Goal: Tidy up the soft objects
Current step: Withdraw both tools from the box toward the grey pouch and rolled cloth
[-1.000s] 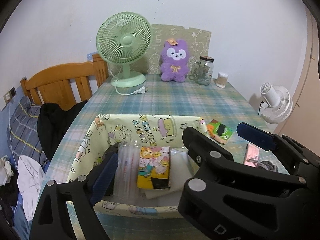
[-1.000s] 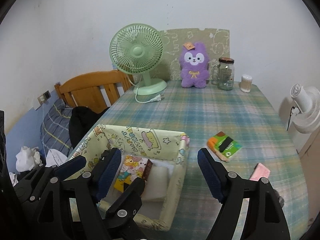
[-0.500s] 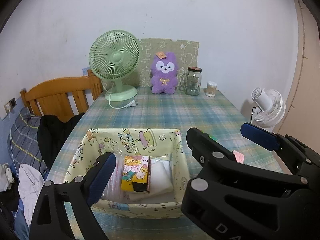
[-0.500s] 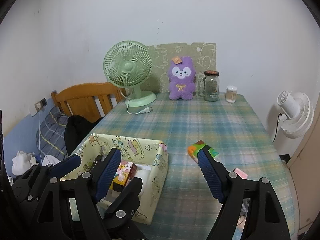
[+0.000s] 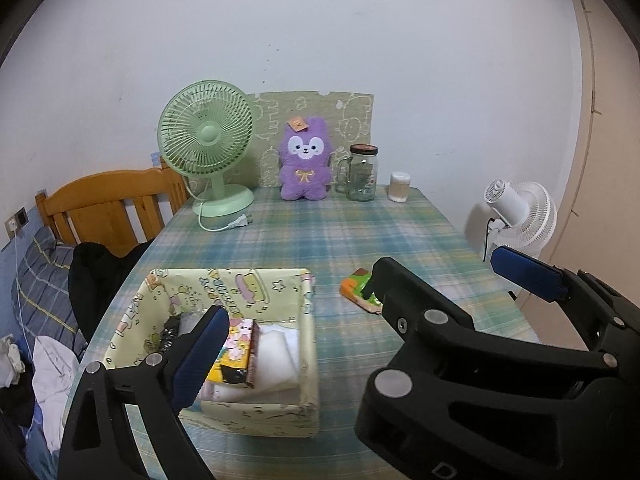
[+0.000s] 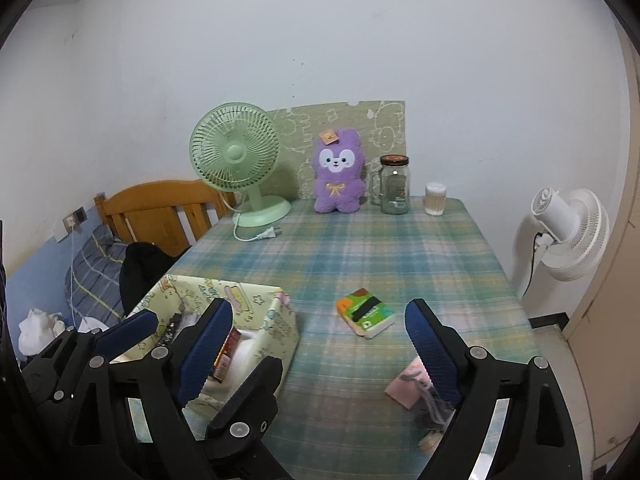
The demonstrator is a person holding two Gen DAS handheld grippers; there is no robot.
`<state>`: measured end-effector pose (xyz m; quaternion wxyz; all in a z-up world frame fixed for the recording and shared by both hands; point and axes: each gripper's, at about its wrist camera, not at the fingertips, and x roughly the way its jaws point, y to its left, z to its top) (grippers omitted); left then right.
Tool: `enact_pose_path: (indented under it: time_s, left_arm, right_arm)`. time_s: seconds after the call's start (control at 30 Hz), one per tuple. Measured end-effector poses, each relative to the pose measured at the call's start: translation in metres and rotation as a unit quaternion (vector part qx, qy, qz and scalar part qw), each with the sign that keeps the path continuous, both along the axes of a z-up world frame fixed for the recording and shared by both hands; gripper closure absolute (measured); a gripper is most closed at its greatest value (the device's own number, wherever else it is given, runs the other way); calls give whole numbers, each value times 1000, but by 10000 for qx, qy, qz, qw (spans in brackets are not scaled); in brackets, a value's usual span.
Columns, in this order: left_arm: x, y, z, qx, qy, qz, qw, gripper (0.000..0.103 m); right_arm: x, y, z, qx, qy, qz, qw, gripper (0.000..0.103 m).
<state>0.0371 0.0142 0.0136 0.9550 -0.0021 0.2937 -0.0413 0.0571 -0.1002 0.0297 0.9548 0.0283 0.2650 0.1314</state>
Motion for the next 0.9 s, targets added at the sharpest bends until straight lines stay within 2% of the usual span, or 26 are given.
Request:
enact_pose_path:
  time_s: [0.27,0.57,0.9]
  left_arm:
    - [-6,-21,-4,-46,-101,18,9999,2]
    - [-11,-39,-14,-110,-74,10,9999,0]
    - [-16,-59,-29,-67,-25,-295,9995,0]
  right_arm:
    - [-9,-24,-3,39,-134,-180,9997,4]
    - [-17,-46,-11,25,-191,-248,9995,4]
    - [-28,-68,-30,95,-177,-533,9984,4]
